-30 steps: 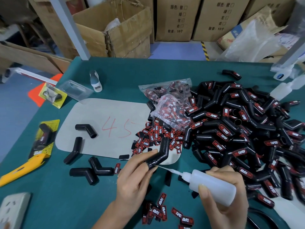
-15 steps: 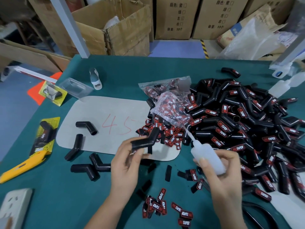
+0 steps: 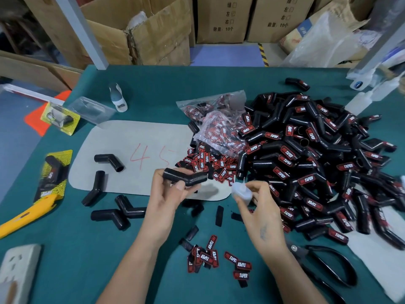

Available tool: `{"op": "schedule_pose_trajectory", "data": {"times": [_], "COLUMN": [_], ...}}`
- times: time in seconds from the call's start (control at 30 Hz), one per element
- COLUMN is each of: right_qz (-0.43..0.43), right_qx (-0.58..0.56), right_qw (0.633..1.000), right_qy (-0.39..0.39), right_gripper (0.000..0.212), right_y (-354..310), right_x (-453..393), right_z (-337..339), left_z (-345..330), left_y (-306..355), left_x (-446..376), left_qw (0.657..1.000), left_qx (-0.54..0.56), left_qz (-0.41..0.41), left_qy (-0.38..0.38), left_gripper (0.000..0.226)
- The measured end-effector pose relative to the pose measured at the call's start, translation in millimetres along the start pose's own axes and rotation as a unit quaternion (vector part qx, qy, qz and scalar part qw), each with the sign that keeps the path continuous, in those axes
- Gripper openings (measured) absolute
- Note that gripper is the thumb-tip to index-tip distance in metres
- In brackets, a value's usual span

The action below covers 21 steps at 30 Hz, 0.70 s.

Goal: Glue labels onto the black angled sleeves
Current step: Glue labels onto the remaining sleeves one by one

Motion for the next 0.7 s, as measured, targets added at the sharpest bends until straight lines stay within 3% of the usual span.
{"op": "schedule_pose_trajectory", "data": {"times": [0.13,0.27,0.4,0.53,0.7], "right_qz": [0.010,0.020,0.035,0.039,0.051], "right_qx": [0.015,0.015,0.010,0.024,0.008], "right_qw": [1.000,1.000,0.999,0.999,0.999], "right_qy": [0.009,0.004,0.003,-0.017,-0.014], "right_gripper": [0.037,0.043,0.044,0.054,0.051], "right_y": [-2,-7,-14,-19,-21], "right_x": [1,4,6,7,22], "right_z": [4,8,14,14,33], "left_z": [-4,-9,-20,-24,-28], "left_y": [-2,3,9,12,13], "left_x": [0,2,7,12,14], "left_qw": [0.999,0.995,0.982,0.973,0.960], "left_qx": [-0.028,-0.032,-0.003,0.019,0.067], "left_qz": [0.035,0.026,0.013,0.011,0.022], "left_qy": [-0.022,-0.091,-0.191,-0.230,-0.270], "left_gripper": [0.059,0.033,0.041,0.052,0.037]}}
Point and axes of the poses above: each hand's wrist, its own x-axis away from the middle knuckle, its own z-axis out of the back of the hand, y = z × x, the point moved 6 cm from there along -x, towards the middle knuckle, and after that the axes turned 6 degrees about -x, right-handed, at the moved point
